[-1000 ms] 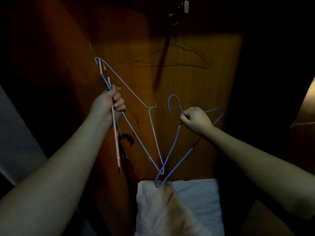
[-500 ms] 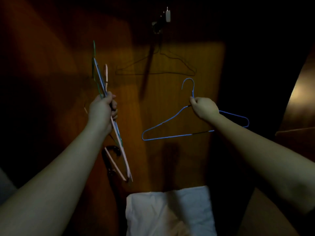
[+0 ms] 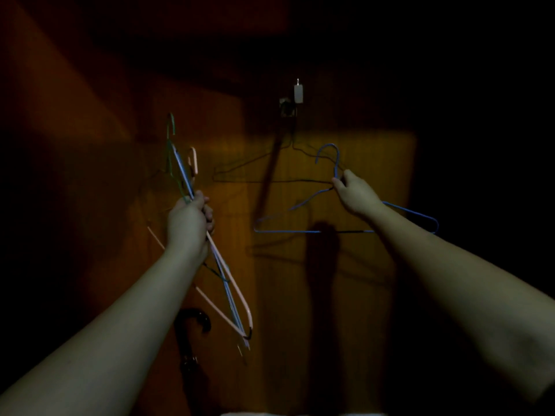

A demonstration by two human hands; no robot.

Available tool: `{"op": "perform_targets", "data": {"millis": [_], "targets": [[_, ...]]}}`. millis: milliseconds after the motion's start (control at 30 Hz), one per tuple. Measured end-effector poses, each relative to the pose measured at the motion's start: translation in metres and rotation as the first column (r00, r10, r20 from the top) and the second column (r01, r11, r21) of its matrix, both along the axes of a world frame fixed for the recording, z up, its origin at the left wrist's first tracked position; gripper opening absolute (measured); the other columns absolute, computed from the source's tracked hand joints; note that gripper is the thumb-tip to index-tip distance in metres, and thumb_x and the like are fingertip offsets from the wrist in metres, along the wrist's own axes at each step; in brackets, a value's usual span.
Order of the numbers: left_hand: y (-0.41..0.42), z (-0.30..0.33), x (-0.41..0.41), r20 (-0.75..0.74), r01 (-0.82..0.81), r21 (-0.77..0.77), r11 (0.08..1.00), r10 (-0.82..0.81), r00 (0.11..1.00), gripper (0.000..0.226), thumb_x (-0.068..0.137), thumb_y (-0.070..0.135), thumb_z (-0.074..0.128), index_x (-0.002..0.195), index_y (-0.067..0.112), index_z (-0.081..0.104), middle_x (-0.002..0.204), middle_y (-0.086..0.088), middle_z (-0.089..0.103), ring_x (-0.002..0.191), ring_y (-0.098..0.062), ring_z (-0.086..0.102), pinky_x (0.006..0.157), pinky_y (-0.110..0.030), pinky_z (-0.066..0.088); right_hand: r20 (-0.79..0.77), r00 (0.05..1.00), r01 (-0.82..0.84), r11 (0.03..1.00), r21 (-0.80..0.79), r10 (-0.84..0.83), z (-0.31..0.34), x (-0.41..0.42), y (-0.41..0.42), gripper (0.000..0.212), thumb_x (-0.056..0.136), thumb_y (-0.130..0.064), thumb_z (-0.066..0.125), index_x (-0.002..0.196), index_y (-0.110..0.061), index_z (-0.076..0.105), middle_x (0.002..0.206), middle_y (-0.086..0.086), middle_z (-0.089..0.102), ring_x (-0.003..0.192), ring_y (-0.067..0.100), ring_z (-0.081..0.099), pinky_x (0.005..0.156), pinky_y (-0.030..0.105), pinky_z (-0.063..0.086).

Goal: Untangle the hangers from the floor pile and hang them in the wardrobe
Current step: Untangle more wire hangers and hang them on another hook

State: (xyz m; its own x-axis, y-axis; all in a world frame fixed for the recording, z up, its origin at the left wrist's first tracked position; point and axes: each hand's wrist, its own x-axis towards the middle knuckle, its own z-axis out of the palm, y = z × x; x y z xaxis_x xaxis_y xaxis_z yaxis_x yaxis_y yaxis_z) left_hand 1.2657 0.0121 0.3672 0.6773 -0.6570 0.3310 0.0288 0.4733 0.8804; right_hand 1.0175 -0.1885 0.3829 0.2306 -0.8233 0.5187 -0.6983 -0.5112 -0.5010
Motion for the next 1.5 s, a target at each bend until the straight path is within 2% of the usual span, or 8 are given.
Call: {"op": "perform_targets", "data": {"millis": [233, 333, 533, 700, 967, 1233, 1333, 1500], "targets": [[-0.022, 0.007, -0.003, 0.024, -0.034, 0.013, 0.999, 0.034, 0.999, 0.024, 0.104, 0.023, 0.043, 0.082, 0.015, 0.048, 0.055, 0.001, 0.041, 0.04, -0.01, 0.032, 0.045, -0.026, 0.025, 0.288, 0.958, 0.02, 0.999, -0.047, -0.005, 0.041, 0.024, -0.039, 0.022, 0.097, -0.042, 0.052, 0.098, -0.022, 0.061, 0.092, 0.0, 0.064, 0.092, 0.023, 0.06, 0.088, 0.045, 0.048], [-0.028, 0.009, -0.004, 0.02, -0.037, 0.012, 0.999, 0.037, 0.999, 0.024, 0.104, 0.024, 0.044, 0.082, 0.015, 0.049, 0.05, 0.003, 0.042, 0.036, -0.008, 0.032, 0.042, -0.023, 0.024, 0.397, 0.915, -0.058, 0.998, -0.035, 0.067, 0.058, 0.032, -0.048, 0.024, 0.096, -0.038, 0.056, 0.099, -0.017, 0.067, 0.092, 0.002, 0.067, 0.088, 0.02, 0.061, 0.072, 0.03, 0.043], [-0.034, 0.011, -0.001, 0.041, -0.042, 0.022, 0.999, 0.041, 0.998, 0.023, 0.103, 0.023, 0.045, 0.083, 0.013, 0.051, 0.05, 0.002, 0.042, 0.036, -0.009, 0.032, 0.046, -0.026, 0.025, 0.487, 0.859, -0.159, 0.986, -0.045, 0.16, 0.089, 0.05, -0.058, 0.021, 0.098, -0.033, 0.054, 0.095, -0.016, 0.067, 0.088, 0.004, 0.064, 0.081, 0.016, 0.057, 0.06, 0.029, 0.039], [-0.032, 0.012, 0.002, 0.053, -0.076, 0.032, 0.997, 0.075, 0.996, 0.022, 0.104, 0.022, 0.044, 0.084, 0.013, 0.049, 0.058, -0.003, 0.04, 0.036, -0.009, 0.032, 0.04, -0.017, 0.024, 0.568, 0.803, -0.194, 0.98, -0.04, 0.182, 0.107, 0.069, -0.062, 0.026, 0.098, -0.034, 0.054, 0.104, -0.013, 0.068, 0.097, 0.007, 0.069, 0.092, 0.023, 0.064, 0.083, 0.04, 0.052], [-0.028, 0.013, 0.005, 0.065, -0.077, 0.044, 0.996, 0.074, 0.995, 0.022, 0.104, 0.023, 0.043, 0.084, 0.014, 0.05, 0.056, 0.0, 0.041, 0.035, -0.009, 0.033, 0.04, -0.019, 0.024, 0.532, 0.823, -0.217, 0.976, -0.029, 0.199, 0.109, 0.092, -0.063, 0.026, 0.097, -0.035, 0.055, 0.106, -0.012, 0.065, 0.1, 0.006, 0.068, 0.098, 0.024, 0.064, 0.087, 0.041, 0.052], [-0.026, 0.017, 0.001, 0.072, -0.078, 0.056, 0.995, 0.074, 0.995, 0.022, 0.104, 0.024, 0.043, 0.085, 0.014, 0.05, 0.05, 0.003, 0.042, 0.036, -0.009, 0.033, 0.038, -0.016, 0.025, 0.447, 0.88, -0.17, 0.985, -0.022, 0.162, 0.091, 0.1, -0.075, 0.023, 0.094, -0.047, 0.055, 0.084, -0.026, 0.06, 0.091, 0.0, 0.07, 0.095, 0.023, 0.064, 0.094, 0.043, 0.046], [-0.025, 0.018, -0.002, 0.063, -0.071, 0.056, 0.996, 0.068, 0.996, 0.022, 0.104, 0.023, 0.044, 0.085, 0.013, 0.049, 0.05, 0.003, 0.042, 0.037, -0.009, 0.034, 0.037, -0.017, 0.026, 0.353, 0.93, -0.101, 0.994, -0.03, 0.105, 0.091, 0.099, -0.075, 0.028, 0.094, -0.053, 0.051, 0.097, -0.029, 0.066, 0.103, -0.003, 0.069, 0.113, 0.022, 0.053, 0.096, 0.041, 0.031], [-0.026, 0.018, -0.009, 0.066, -0.074, 0.069, 0.995, 0.069, 0.995, 0.022, 0.104, 0.024, 0.043, 0.086, 0.014, 0.049, 0.051, 0.004, 0.042, 0.035, -0.008, 0.033, 0.039, -0.017, 0.025, 0.291, 0.956, -0.039, 0.999, -0.038, 0.048, 0.092, 0.099, -0.076, 0.041, 0.094, -0.055, 0.049, 0.114, -0.025, 0.067, 0.117, -0.001, 0.064, 0.122, 0.023, 0.043, 0.096, 0.042, 0.028]]}}
